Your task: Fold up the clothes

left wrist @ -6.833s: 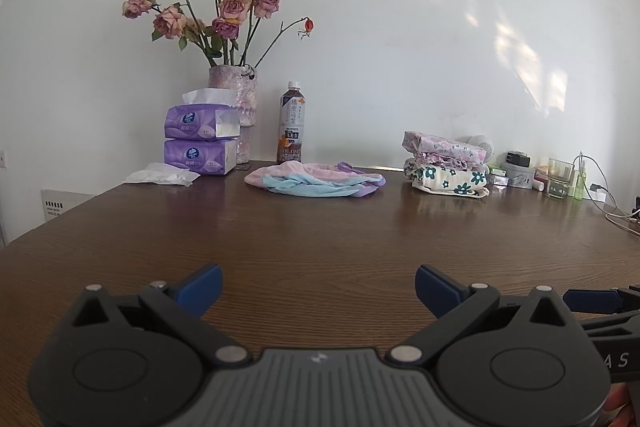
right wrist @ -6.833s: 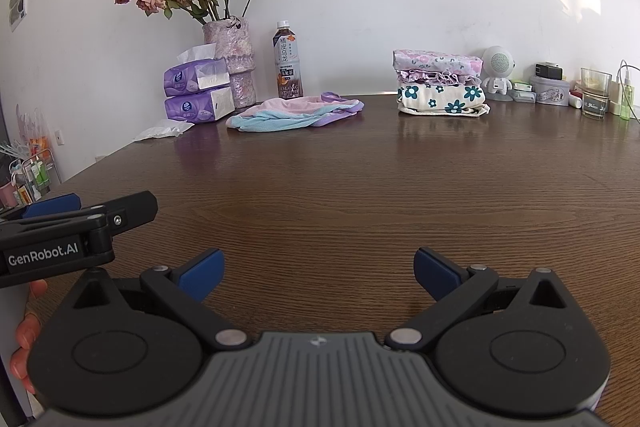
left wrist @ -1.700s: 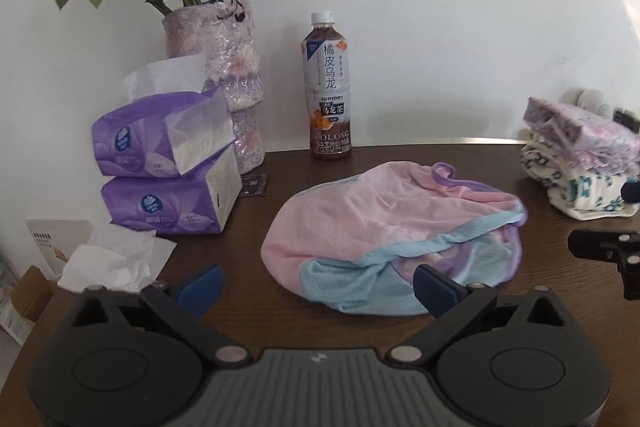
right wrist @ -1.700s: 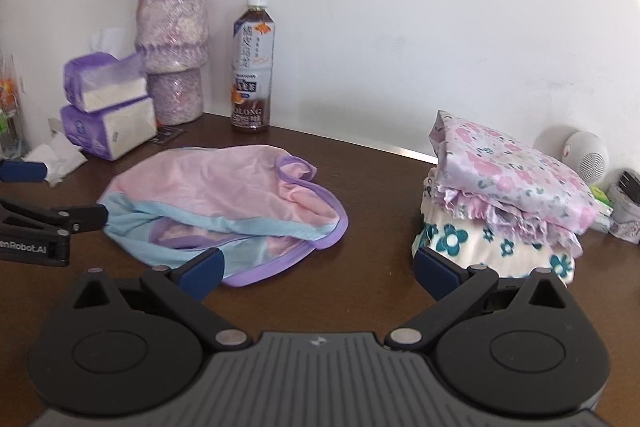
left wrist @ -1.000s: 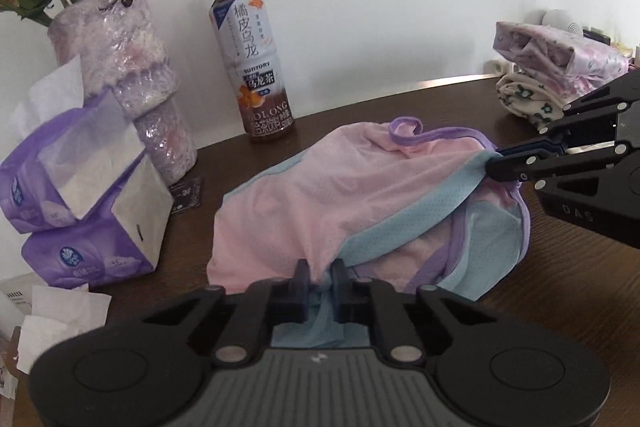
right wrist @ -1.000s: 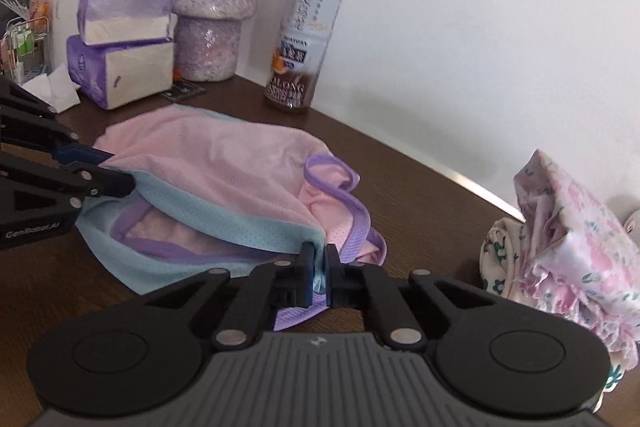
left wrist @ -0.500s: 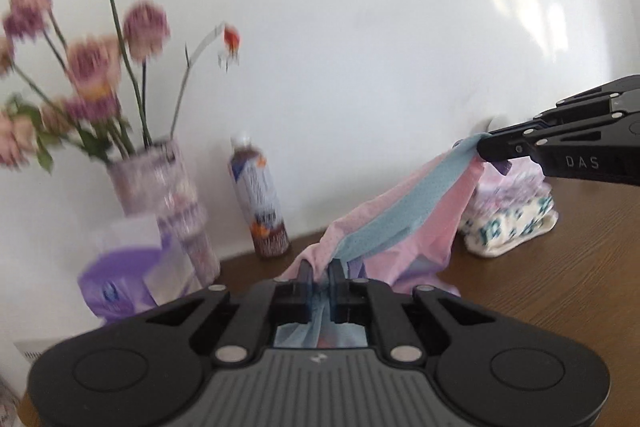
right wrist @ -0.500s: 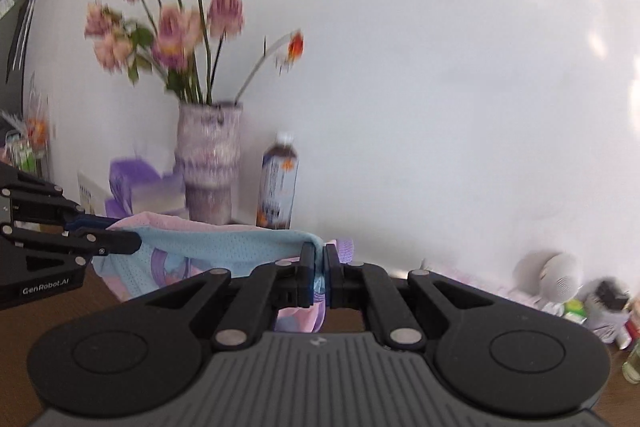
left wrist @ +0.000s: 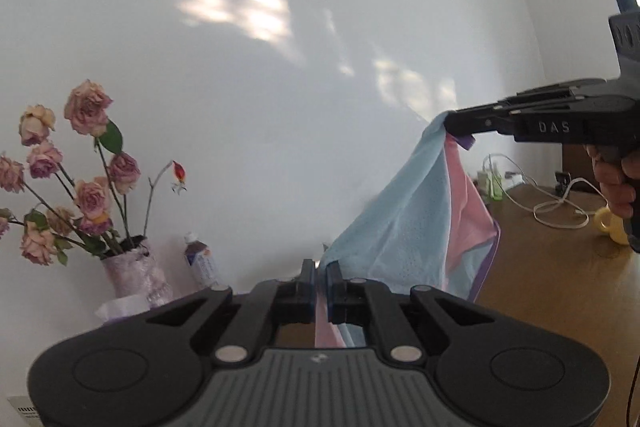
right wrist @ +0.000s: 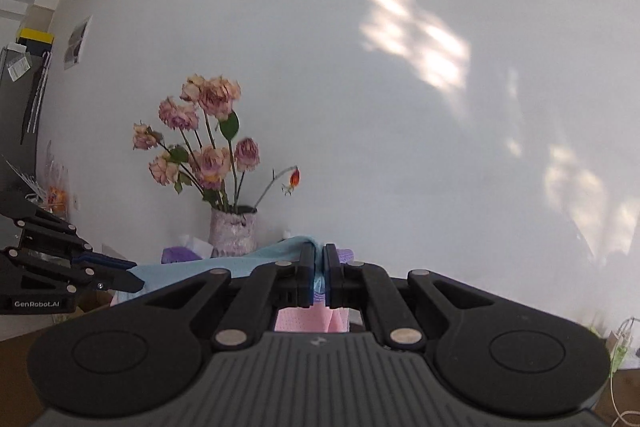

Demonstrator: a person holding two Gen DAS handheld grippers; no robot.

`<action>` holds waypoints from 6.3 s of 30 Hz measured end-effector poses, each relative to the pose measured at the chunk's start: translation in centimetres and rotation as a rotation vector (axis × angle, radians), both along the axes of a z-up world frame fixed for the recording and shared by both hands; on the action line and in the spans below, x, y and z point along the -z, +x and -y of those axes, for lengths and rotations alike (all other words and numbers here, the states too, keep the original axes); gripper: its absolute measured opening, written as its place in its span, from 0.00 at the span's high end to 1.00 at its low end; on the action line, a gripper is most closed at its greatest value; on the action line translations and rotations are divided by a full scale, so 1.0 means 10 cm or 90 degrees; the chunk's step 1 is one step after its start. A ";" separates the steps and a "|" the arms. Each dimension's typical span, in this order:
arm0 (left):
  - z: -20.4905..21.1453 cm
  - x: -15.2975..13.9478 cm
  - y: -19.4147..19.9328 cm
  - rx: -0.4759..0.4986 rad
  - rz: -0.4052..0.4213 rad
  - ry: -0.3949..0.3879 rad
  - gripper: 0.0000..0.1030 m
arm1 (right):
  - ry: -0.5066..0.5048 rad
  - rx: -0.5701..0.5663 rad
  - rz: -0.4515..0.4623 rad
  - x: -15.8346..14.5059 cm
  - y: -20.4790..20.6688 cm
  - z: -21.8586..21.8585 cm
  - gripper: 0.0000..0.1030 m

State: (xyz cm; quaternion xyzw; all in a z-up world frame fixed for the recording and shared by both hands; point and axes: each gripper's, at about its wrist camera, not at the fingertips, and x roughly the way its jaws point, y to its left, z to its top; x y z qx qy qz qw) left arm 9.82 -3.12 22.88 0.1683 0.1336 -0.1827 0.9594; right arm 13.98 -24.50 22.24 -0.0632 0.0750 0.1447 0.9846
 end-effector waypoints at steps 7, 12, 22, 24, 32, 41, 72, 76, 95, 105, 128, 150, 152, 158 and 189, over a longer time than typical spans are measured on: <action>0.30 1.13 0.45 0.011 -0.169 0.037 0.96 | -0.011 0.073 -0.200 1.21 0.75 0.09 0.97; 0.19 1.64 0.73 -0.015 -0.241 0.007 0.88 | 0.024 0.101 -0.289 1.90 1.15 0.10 0.96; 0.04 1.64 0.17 0.102 -0.279 0.019 0.46 | 0.089 0.077 -0.336 2.03 0.99 0.27 0.48; 0.04 1.65 0.02 0.129 -0.284 0.033 0.40 | 0.075 0.046 -0.340 1.99 0.75 0.26 0.47; 0.09 1.89 -0.46 0.164 -0.310 0.112 0.35 | -0.003 -0.087 -0.364 2.22 -0.20 -0.08 0.44; -0.01 2.00 -0.59 0.126 -0.283 0.142 0.35 | -0.085 -0.105 -0.320 2.37 -0.59 -0.43 0.45; -0.07 1.45 -0.60 0.132 -0.109 0.144 0.98 | -0.215 -0.079 -0.071 1.64 -0.80 -0.71 1.00; 0.00 1.09 -0.63 0.145 -0.073 0.096 0.99 | -0.216 -0.032 0.038 1.11 -0.76 -0.59 1.00; -0.55 1.65 -0.28 0.016 -0.320 -0.172 0.99 | -0.168 -0.281 -0.187 1.95 0.24 -1.44 1.00; -1.02 1.82 -0.38 -0.042 -0.346 -0.147 0.68 | -0.079 -0.252 -0.242 1.96 0.10 -1.40 0.52; -0.39 1.87 0.44 0.131 -0.294 0.091 0.64 | 0.090 -0.057 -0.362 2.48 -0.67 -0.63 0.50; -0.18 1.71 -0.47 0.263 -0.250 0.024 0.99 | -0.206 0.021 -0.151 2.18 -0.67 -0.64 0.96; -0.17 1.81 -0.48 0.252 -0.274 0.025 0.99 | -0.217 -0.006 -0.165 2.30 -0.71 -0.74 0.96; -0.26 1.78 -0.37 0.207 -0.305 -0.003 0.85 | -0.159 -0.006 -0.182 2.32 -0.91 -0.75 0.60; -0.04 1.68 -0.29 0.146 -0.132 0.080 0.97 | -0.027 0.119 -0.238 2.36 -1.02 -0.19 0.95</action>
